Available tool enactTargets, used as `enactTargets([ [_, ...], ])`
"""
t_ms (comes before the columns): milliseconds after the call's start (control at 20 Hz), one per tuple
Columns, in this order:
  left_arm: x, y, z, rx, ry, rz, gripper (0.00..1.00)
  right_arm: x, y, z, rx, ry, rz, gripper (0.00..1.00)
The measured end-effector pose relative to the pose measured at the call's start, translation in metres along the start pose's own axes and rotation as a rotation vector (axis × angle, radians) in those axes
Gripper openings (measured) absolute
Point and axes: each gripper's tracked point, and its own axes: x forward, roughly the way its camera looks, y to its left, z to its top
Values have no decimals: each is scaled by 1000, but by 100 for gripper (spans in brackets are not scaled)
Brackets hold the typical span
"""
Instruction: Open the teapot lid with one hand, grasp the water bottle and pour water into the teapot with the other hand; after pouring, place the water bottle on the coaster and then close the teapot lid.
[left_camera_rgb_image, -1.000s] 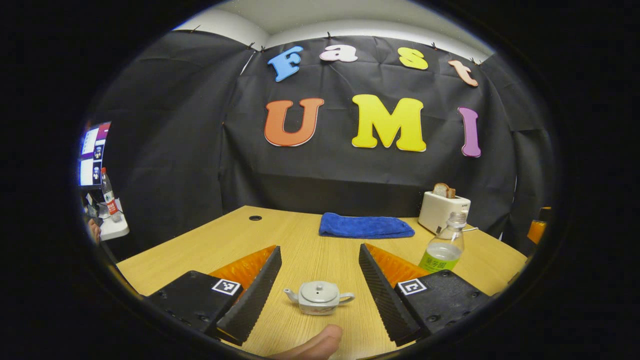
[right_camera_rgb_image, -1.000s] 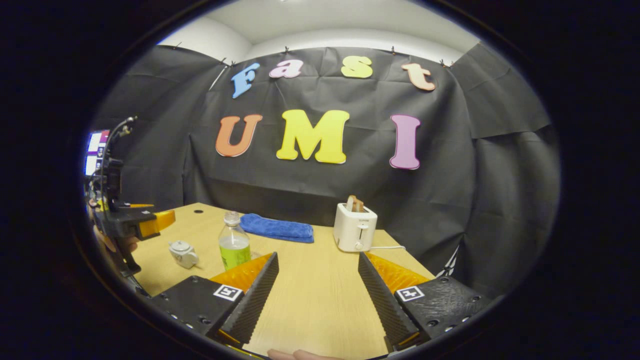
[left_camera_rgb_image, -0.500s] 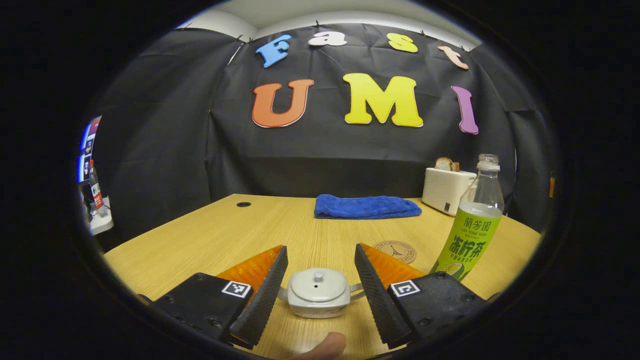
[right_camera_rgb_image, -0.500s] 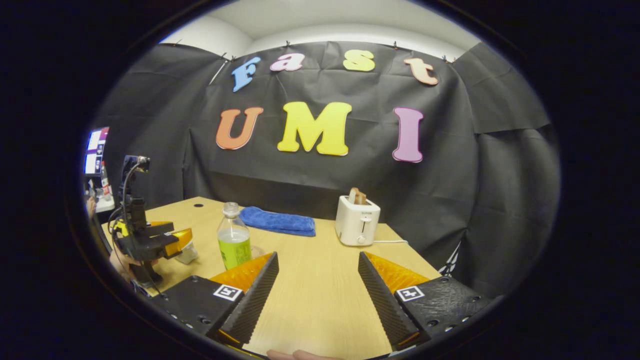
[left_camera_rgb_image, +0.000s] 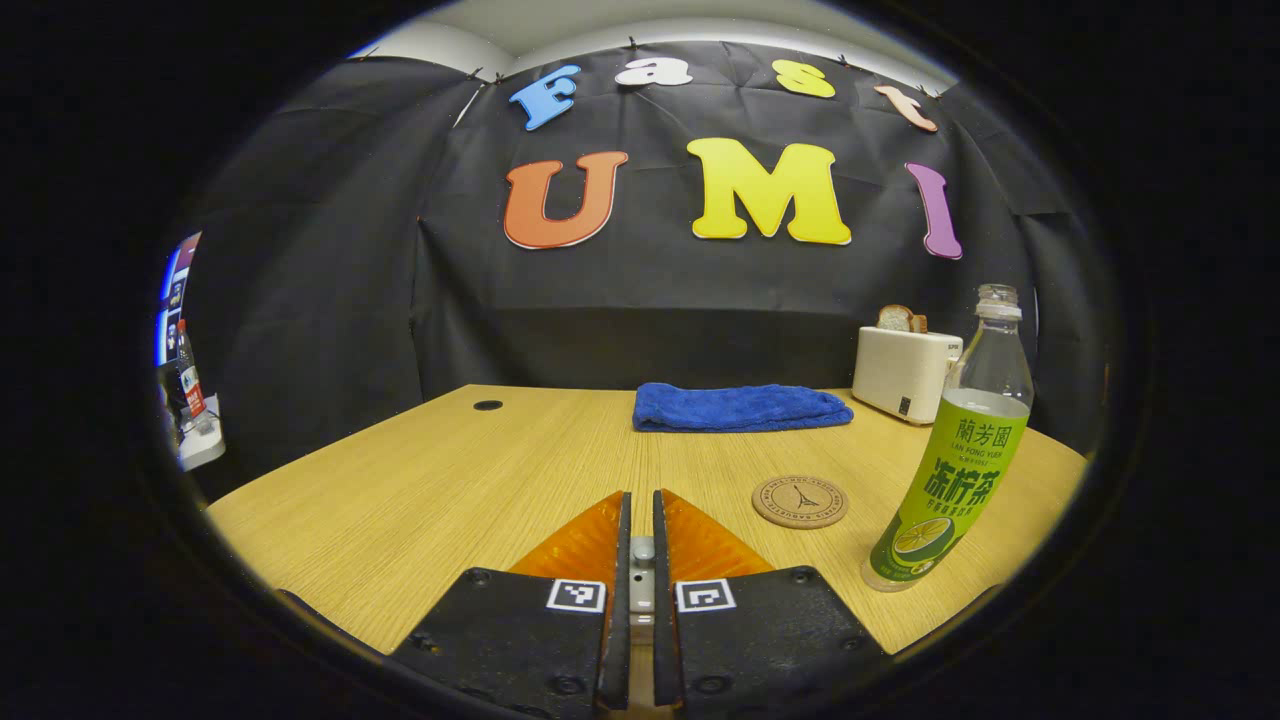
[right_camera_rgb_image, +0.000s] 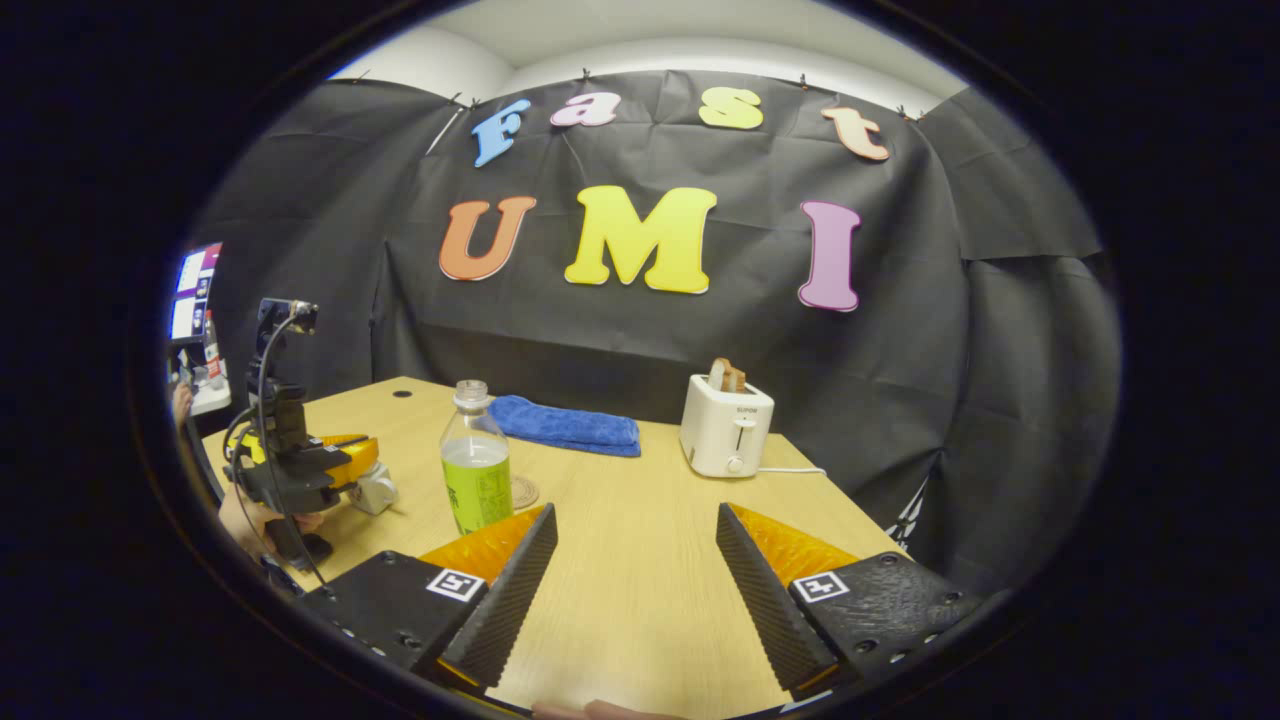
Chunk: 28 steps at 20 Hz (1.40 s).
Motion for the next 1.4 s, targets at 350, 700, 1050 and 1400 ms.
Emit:
enactTargets([
  [350, -13, 7, 12, 25, 25, 21, 6, 8, 24, -13, -6, 24, 41, 97],
  [700, -57, 6, 58, 28, 15, 21, 5, 18, 68, -35, -7, 49, 143, 96],
  [1050, -110, 6, 96, -24, 6, -12, 4, 30, 118, -37, 82, -11, 282, 96],
  [1400, -154, -10, 130, -18, -64, -111, 4, 83, 139, -31, 144, -41, 303, 96],
])
